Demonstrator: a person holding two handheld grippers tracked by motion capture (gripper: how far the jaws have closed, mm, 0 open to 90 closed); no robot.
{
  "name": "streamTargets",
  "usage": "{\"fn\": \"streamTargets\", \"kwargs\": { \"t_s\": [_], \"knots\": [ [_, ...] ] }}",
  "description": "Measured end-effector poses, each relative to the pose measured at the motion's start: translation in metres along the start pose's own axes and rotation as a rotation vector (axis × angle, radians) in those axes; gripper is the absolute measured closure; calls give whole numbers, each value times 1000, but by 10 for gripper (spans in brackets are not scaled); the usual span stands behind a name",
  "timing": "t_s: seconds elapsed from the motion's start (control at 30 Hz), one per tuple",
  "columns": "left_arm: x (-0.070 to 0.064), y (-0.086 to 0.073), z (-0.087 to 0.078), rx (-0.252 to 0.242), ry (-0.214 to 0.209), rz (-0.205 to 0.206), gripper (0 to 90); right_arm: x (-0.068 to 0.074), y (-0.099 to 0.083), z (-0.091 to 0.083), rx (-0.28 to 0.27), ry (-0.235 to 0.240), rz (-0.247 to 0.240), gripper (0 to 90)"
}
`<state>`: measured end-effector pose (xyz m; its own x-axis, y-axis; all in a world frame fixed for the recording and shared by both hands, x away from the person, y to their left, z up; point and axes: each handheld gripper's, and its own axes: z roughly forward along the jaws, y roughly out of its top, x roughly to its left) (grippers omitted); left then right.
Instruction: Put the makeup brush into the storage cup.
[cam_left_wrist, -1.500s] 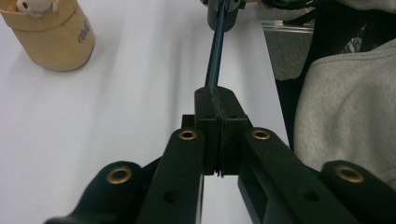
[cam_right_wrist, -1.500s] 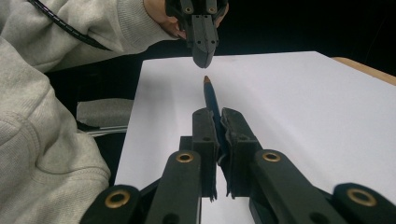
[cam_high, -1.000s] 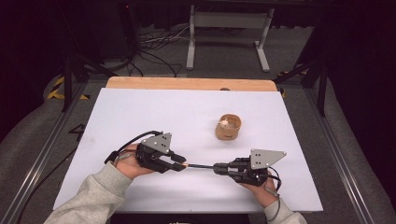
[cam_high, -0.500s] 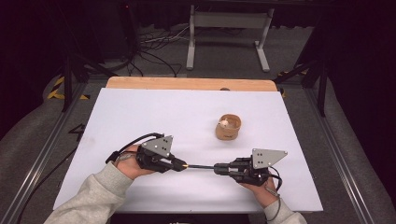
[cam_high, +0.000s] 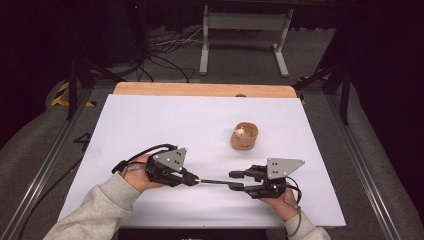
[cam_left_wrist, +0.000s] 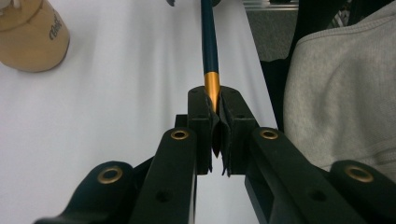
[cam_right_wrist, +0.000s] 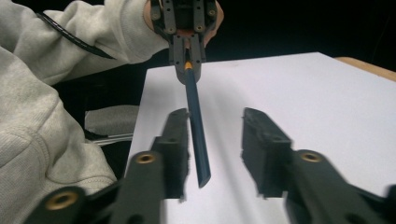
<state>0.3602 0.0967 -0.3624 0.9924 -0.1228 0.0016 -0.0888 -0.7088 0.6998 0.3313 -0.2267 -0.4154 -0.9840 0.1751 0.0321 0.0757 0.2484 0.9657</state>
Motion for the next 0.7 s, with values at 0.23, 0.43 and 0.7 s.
{"fn": "streamTargets", "kwargs": {
  "t_s": [0.23, 0.43, 0.7],
  "knots": [
    [2, 8, 2, 71, -2, -2, 843, 7, 23, 4, 146, -33, -40, 557],
    [4, 11, 4, 106, -5, -9, 843, 8, 40, 12, 301, -61, -44, 601],
    [6, 14, 8, 161, -6, -13, 843, 6, 60, 23, 446, -67, -59, 638]
  ]
}}
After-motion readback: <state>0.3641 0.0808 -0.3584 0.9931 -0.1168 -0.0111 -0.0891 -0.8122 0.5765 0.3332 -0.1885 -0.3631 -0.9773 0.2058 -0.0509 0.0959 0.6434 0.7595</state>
